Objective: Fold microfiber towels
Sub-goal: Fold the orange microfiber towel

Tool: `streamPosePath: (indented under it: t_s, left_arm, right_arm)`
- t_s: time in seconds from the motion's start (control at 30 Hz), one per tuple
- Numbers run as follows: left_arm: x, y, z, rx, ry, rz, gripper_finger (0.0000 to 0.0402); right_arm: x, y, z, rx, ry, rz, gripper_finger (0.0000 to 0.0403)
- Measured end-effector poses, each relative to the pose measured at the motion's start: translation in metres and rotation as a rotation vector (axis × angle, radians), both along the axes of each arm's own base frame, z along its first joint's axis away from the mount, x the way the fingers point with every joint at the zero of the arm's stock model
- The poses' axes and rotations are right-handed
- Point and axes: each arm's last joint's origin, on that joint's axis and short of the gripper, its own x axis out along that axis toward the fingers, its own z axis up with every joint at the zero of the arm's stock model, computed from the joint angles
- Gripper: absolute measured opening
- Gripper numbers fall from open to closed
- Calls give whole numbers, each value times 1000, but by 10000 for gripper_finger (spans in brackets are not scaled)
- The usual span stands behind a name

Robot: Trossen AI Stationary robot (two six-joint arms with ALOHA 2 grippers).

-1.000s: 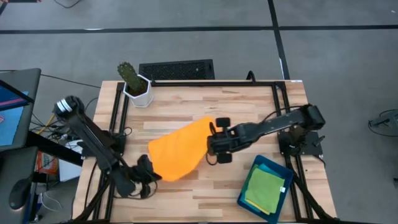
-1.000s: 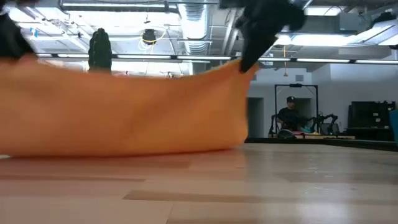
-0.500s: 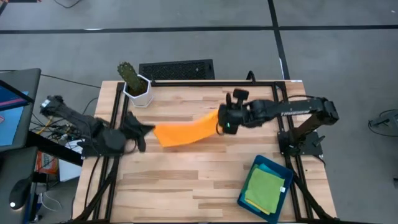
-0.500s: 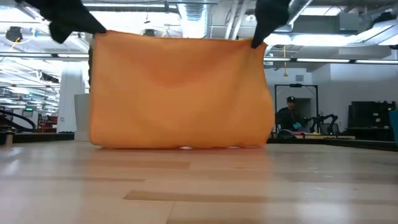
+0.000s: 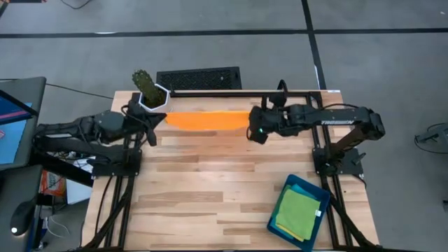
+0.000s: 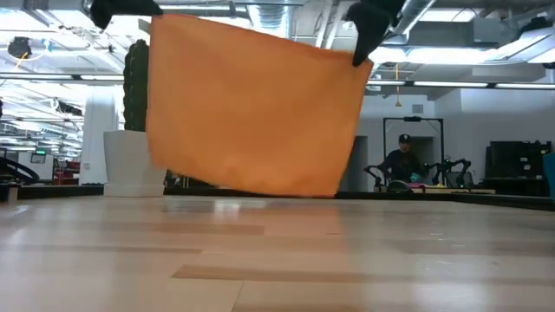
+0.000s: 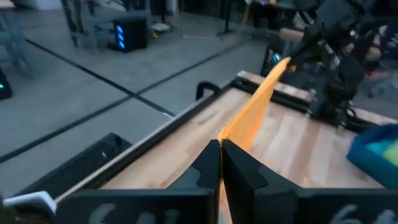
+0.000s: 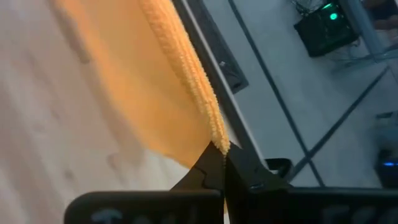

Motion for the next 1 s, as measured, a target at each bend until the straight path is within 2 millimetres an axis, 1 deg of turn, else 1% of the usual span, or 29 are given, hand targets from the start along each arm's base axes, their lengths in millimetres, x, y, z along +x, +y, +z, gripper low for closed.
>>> streamPosePath:
  t_s: [0.07,0.13,0.23,0.33,0.4,0.43,0.57,0.63,0.67,0.73,0.8,0.87,0.93,1.0]
  left_arm:
    - [5,-1,5,-27,40,-32,0]
    - [12,-3,-1,-77,104,-67,0]
    - [23,-10,-20,-204,263,-95,0]
    - [33,-23,-43,-315,444,-81,0]
    - [39,-36,-53,-358,516,-74,0]
    - [44,-44,-58,-367,539,-79,0]
    - [59,-82,-75,-370,589,-139,0]
    - [68,-101,-84,-369,592,-170,0]
    - [70,-109,-90,-360,613,-181,0]
    - [78,-123,-100,-346,621,-212,0]
    - [84,-131,-110,-332,638,-211,0]
    - [88,-133,-117,-293,661,-184,0]
    - [92,-130,-120,-272,662,-151,0]
    - [94,-125,-119,-265,664,-132,0]
  right_arm:
    - [-1,15,0,17,-27,9,18]
    - [-3,32,-1,37,-35,29,24]
    - [-2,61,-9,65,-39,57,28]
    - [-6,91,-34,90,-20,88,22]
    - [-10,112,-56,110,-20,93,20]
    - [-18,121,-68,117,9,89,19]
    - [-36,154,-102,165,-25,68,29]
    - [-46,167,-111,187,-45,68,34]
    - [-48,173,-115,207,-74,73,35]
    - [-53,183,-122,217,-81,83,33]
    - [-56,186,-122,218,-81,92,28]
    - [-54,185,-122,213,-83,87,23]
    - [-53,178,-125,182,-40,78,21]
    - [-46,169,-125,175,-36,62,23]
